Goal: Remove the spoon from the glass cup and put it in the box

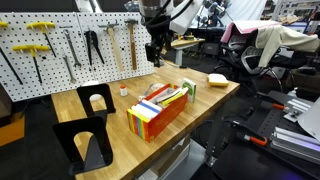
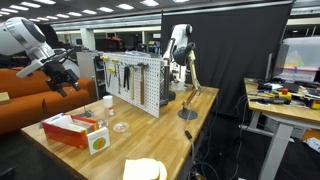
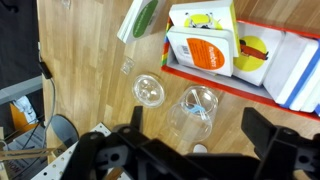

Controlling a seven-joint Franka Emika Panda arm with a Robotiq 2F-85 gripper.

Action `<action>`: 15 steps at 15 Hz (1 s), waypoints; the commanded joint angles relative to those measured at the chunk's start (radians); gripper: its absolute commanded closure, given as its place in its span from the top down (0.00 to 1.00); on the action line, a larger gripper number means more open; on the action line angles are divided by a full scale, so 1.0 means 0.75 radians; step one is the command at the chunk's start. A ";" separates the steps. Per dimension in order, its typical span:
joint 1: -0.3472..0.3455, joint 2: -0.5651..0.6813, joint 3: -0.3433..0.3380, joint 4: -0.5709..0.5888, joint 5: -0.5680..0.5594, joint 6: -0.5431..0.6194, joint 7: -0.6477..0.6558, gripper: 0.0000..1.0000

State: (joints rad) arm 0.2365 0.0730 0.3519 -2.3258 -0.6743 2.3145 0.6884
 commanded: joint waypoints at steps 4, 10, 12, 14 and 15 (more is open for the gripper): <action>0.077 0.267 -0.129 0.161 -0.085 0.039 0.024 1.00; 0.160 0.515 -0.235 0.360 -0.151 0.008 -0.073 1.00; 0.185 0.565 -0.258 0.406 -0.148 -0.011 -0.115 1.00; 0.208 0.600 -0.282 0.441 -0.160 -0.031 -0.171 1.00; 0.219 0.612 -0.293 0.458 -0.169 -0.040 -0.199 1.00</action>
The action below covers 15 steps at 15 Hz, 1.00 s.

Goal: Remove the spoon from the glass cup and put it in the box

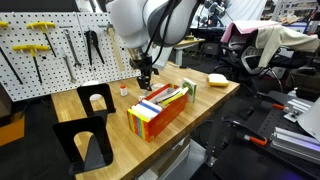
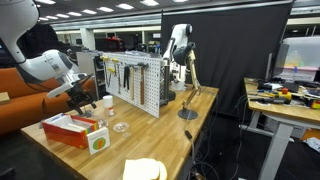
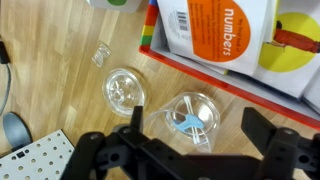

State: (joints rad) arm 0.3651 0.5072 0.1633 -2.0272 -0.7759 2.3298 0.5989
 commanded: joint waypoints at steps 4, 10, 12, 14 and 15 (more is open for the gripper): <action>0.086 0.066 -0.058 0.121 -0.119 -0.093 -0.193 1.00; 0.109 0.111 -0.061 0.143 -0.233 -0.193 -0.243 1.00; 0.099 0.126 -0.054 0.145 -0.262 -0.212 -0.249 1.00; 0.096 0.134 -0.044 0.151 -0.271 -0.222 -0.248 1.00; 0.100 0.139 -0.042 0.156 -0.277 -0.222 -0.245 1.00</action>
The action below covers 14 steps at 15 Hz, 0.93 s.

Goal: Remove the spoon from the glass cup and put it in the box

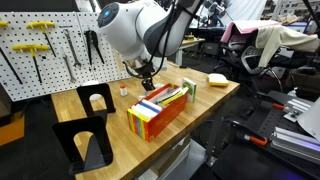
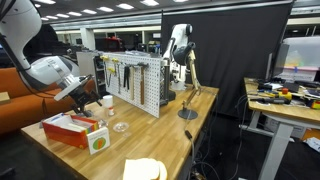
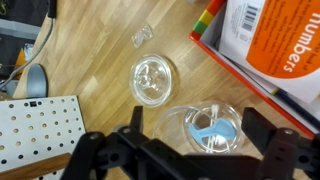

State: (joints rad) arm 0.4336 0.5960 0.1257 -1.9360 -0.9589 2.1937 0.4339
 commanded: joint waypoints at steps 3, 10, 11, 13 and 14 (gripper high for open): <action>0.022 0.039 0.011 0.053 -0.041 -0.053 -0.016 0.99; 0.046 0.079 0.012 0.091 -0.039 -0.099 -0.016 0.39; 0.046 0.082 0.013 0.096 -0.035 -0.105 -0.016 0.33; 0.044 0.084 0.014 0.100 -0.033 -0.110 -0.017 0.19; 0.043 0.087 0.015 0.102 -0.029 -0.113 -0.018 0.11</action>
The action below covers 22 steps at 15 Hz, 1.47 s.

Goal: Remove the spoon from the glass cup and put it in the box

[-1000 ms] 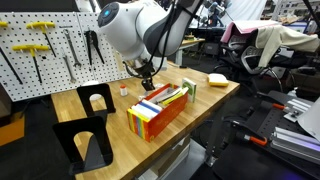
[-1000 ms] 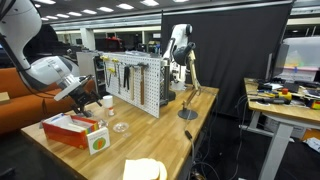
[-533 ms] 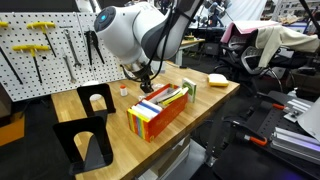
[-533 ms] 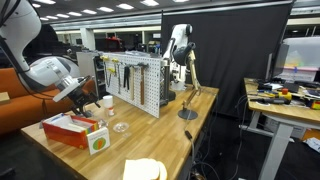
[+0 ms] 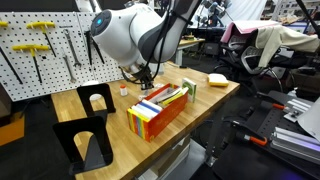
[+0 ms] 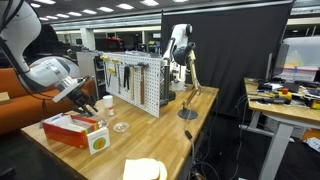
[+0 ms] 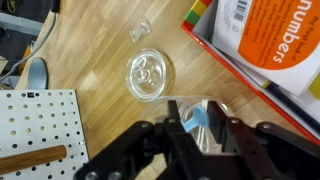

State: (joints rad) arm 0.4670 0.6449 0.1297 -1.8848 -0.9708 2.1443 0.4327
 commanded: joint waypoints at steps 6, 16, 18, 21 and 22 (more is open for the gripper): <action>-0.005 0.038 0.010 0.052 -0.007 -0.079 -0.020 0.01; -0.020 -0.054 0.019 0.003 -0.006 -0.081 -0.020 0.01; -0.026 -0.098 0.019 -0.028 -0.009 -0.089 -0.009 0.01; -0.062 -0.196 0.044 -0.073 0.100 -0.126 0.015 0.01; -0.077 -0.234 0.054 -0.087 0.173 -0.145 0.012 0.01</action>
State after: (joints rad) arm 0.4523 0.5547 0.1334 -1.8932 -0.9360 2.0644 0.4383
